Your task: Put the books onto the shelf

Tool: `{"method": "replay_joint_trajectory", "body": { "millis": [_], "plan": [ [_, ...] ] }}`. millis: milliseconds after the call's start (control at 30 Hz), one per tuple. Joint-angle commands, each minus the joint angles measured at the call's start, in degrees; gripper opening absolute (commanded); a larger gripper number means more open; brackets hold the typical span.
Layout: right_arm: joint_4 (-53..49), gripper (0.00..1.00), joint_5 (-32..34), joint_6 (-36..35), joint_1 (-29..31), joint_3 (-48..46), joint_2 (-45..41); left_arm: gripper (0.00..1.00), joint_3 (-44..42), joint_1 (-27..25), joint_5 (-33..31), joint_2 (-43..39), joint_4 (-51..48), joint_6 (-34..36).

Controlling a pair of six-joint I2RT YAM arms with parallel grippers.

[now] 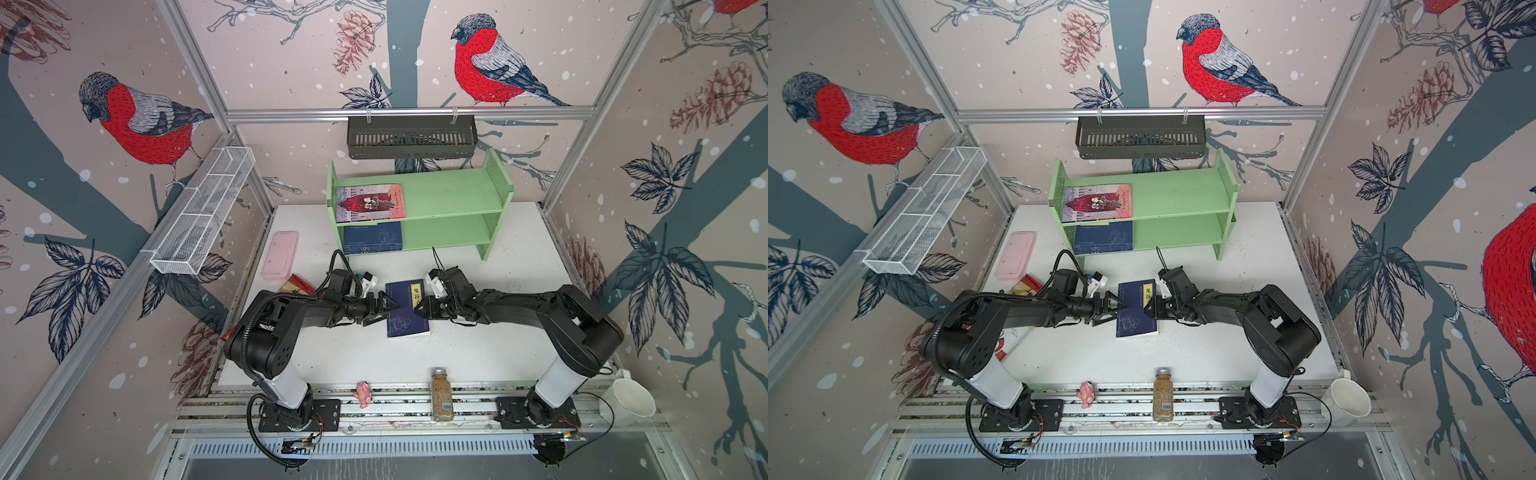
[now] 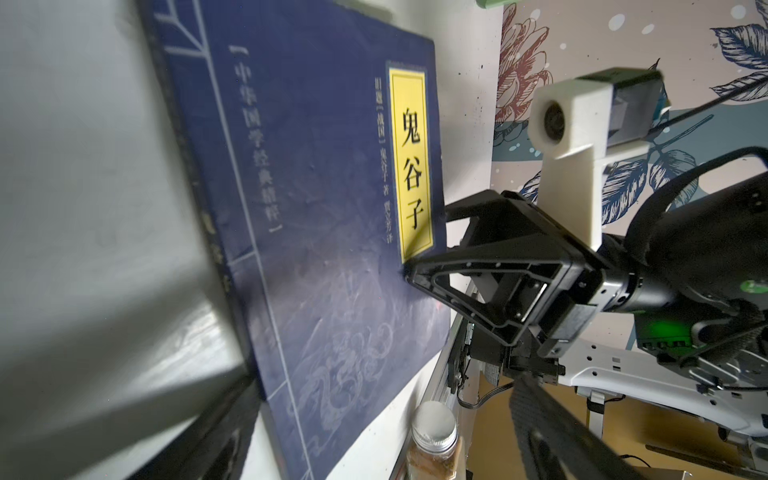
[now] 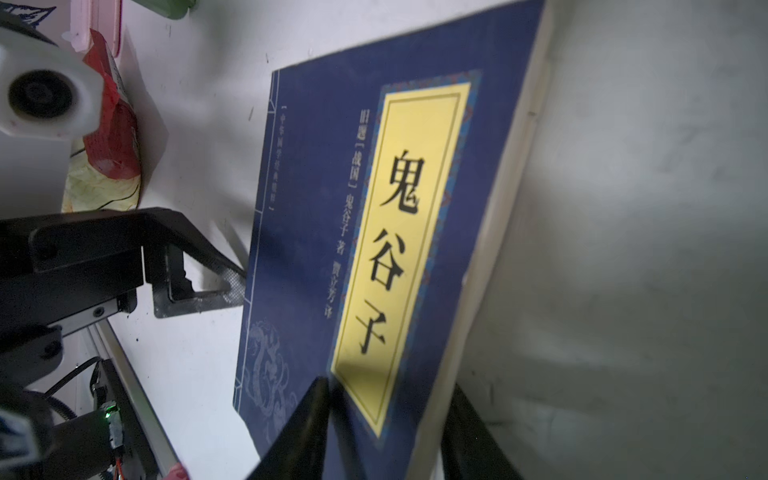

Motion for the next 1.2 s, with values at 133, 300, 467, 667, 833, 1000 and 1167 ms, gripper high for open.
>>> {"method": "replay_joint_trajectory", "body": {
  "millis": [133, 300, 467, 667, 833, 1000, 1167],
  "plan": [
    [-2.09, 0.24, -4.83, 1.53, -0.33, -1.14, -2.11, 0.95, -2.85, 0.36, -10.35, -0.79, -3.55, -0.04],
    [0.48, 0.07, -6.42, 2.53, -2.19, -2.78, -2.35, 0.95, -4.39, 0.46, -11.32, -2.19, -2.44, -0.06],
    [3.53, 0.04, -8.62, 3.91, -3.55, -4.73, -3.24, 0.95, -4.39, 1.26, -11.92, -3.4, -2.96, 0.29],
    [4.97, 0.02, -12.26, 4.69, -4.35, -6.13, -7.79, 0.96, -5.35, 2.81, -10.72, -4.98, -1.19, 0.02],
    [4.18, 0.02, -17.42, 4.54, -4.92, -6.03, -11.85, 0.95, -6.55, 2.81, -6.73, -5.61, 3.48, -3.02],
    [2.71, 0.02, -19.98, 3.9, -5.57, -5.65, -14.35, 0.91, -7.64, 2.81, -3.69, -5.74, 8.15, -6.73],
    [3.47, 0.02, -23.64, 4.25, -6.06, -5.14, -15.31, 0.81, -9.23, 2.82, -0.87, -7.42, 14.44, -12.52]
  ]
}}
